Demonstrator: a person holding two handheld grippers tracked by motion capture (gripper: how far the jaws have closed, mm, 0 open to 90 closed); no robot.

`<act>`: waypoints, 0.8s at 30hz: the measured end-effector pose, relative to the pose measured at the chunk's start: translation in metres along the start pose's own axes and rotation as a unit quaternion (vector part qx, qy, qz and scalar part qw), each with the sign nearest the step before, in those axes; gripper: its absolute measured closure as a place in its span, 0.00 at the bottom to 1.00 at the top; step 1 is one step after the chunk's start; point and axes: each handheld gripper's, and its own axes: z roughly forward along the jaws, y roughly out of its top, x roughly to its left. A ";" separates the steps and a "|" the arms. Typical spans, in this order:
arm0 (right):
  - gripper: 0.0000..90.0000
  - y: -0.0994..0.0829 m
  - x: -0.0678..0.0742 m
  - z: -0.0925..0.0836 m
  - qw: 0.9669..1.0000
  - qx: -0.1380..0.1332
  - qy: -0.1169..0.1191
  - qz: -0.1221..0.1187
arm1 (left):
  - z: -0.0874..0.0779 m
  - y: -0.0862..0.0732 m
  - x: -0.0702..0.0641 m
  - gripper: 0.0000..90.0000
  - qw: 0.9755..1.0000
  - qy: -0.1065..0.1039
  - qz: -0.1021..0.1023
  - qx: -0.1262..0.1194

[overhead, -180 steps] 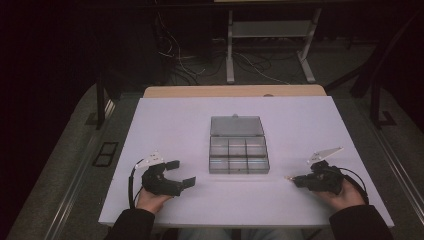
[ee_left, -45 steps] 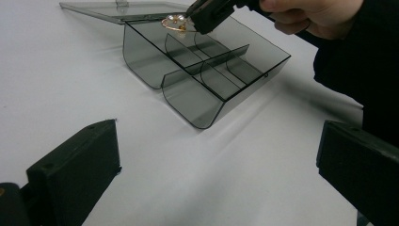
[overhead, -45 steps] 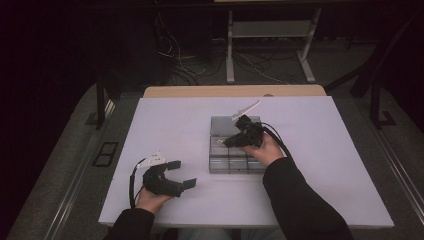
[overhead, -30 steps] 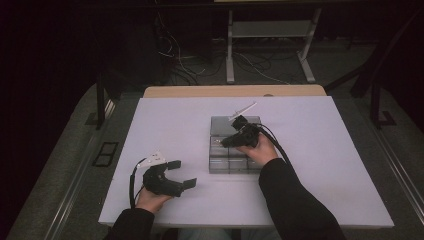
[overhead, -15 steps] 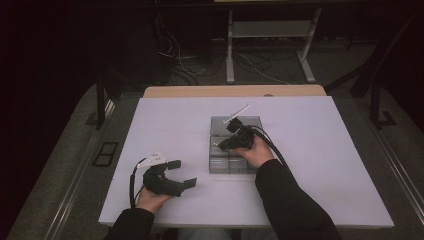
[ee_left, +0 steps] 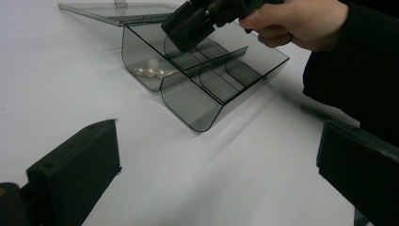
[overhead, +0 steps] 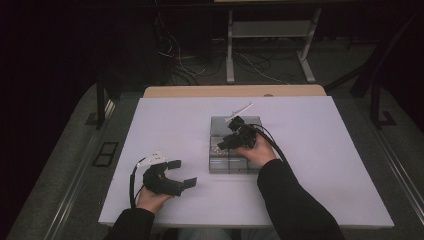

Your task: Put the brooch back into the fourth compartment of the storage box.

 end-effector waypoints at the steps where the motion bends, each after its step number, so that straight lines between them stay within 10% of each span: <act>1: 0.58 0.000 0.001 -0.002 1.000 -0.004 0.003 0.001 | 0.000 0.000 0.000 0.00 1.000 -0.001 -0.001 0.000; 24: 0.20 -0.016 -0.030 -0.062 0.996 -0.058 -0.023 0.070 | 0.000 0.030 0.006 0.00 1.000 0.003 0.000 -0.005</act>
